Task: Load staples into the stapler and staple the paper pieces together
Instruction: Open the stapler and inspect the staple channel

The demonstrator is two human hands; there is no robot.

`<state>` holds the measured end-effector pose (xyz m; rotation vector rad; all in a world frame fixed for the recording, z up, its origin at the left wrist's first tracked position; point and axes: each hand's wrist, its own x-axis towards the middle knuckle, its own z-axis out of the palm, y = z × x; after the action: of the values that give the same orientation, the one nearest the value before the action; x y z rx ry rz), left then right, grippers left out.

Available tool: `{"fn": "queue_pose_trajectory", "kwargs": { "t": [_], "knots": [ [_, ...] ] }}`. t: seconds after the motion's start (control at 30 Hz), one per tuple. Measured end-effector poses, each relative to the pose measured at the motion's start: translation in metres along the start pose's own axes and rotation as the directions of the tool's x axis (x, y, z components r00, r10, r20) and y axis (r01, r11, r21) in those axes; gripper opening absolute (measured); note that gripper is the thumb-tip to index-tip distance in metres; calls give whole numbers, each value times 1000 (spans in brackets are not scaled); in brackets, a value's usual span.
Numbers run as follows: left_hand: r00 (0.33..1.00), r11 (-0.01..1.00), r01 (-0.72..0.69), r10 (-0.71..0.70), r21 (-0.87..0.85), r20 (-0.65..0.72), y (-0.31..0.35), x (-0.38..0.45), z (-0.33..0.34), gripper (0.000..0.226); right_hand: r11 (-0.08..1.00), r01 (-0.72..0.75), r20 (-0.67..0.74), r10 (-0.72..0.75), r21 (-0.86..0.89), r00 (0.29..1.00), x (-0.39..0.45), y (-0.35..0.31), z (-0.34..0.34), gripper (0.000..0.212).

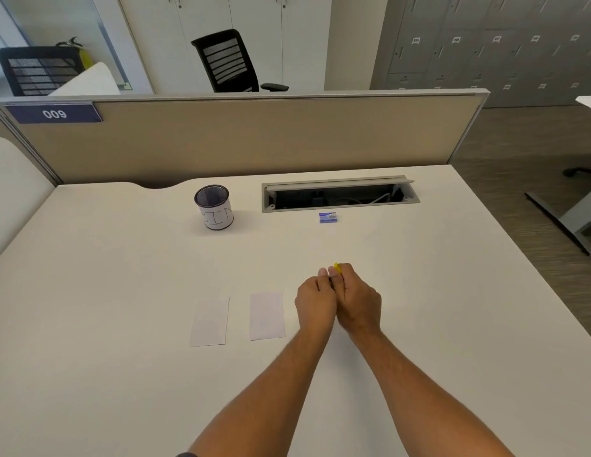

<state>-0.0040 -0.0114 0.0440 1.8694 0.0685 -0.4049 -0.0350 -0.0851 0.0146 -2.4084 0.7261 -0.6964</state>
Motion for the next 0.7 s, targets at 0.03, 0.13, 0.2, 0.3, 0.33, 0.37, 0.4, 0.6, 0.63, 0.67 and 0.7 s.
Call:
{"fn": "queue_pose_trajectory", "kwargs": {
  "t": [0.03, 0.13, 0.2, 0.3, 0.33, 0.37, 0.4, 0.6, 0.63, 0.67, 0.7],
  "knots": [
    [999, 997, 54, -54, -51, 2, 1, 1, 1, 53, 999, 40, -7, -40, -27, 999, 0, 0, -1, 41],
    [978, 964, 205, -206, -167, 8, 4, 4, 4, 48, 995, 68, -33, -70, -68, 997, -1, 0, 0, 43],
    [954, 908, 296, -295, -296, 49, 1, 3, 4, 44, 999, 41, -106, -44, -29, 993, 1, -2, 0, 46],
    [911, 794, 407, -387, -452, 140, -2, -4, 1, 39, 999, 33, -186, -29, 21, 982, 12, -7, -3, 57],
    [913, 776, 404, -375, -484, 160, 1, -4, -1, 36, 997, 0, -175, 13, 72, 984, 17, -9, -4, 59],
    [918, 755, 393, -357, -525, 173, 4, -1, -3, 33, 984, -61, -147, 86, 167, 985, 21, -10, -4, 58],
    [923, 733, 382, -338, -562, 186, 9, 2, -5, 32, 942, -130, -107, 171, 310, 980, 25, -12, -5, 54],
    [938, 731, 347, -279, -588, 207, 18, 15, -24, 28, 80, -390, 289, 540, 917, 791, 39, -9, -14, 49],
    [941, 761, 338, -276, -553, 195, 15, 17, -26, 30, -43, -405, 357, 561, 913, 747, 38, -5, -14, 51],
    [944, 794, 331, -272, -510, 188, 12, 20, -28, 32, -140, -411, 413, 564, 901, 715, 37, -3, -14, 51],
    [946, 826, 321, -255, -464, 199, 9, 22, -29, 30, -213, -411, 455, 562, 886, 691, 35, -2, -14, 51]
  ]
}}
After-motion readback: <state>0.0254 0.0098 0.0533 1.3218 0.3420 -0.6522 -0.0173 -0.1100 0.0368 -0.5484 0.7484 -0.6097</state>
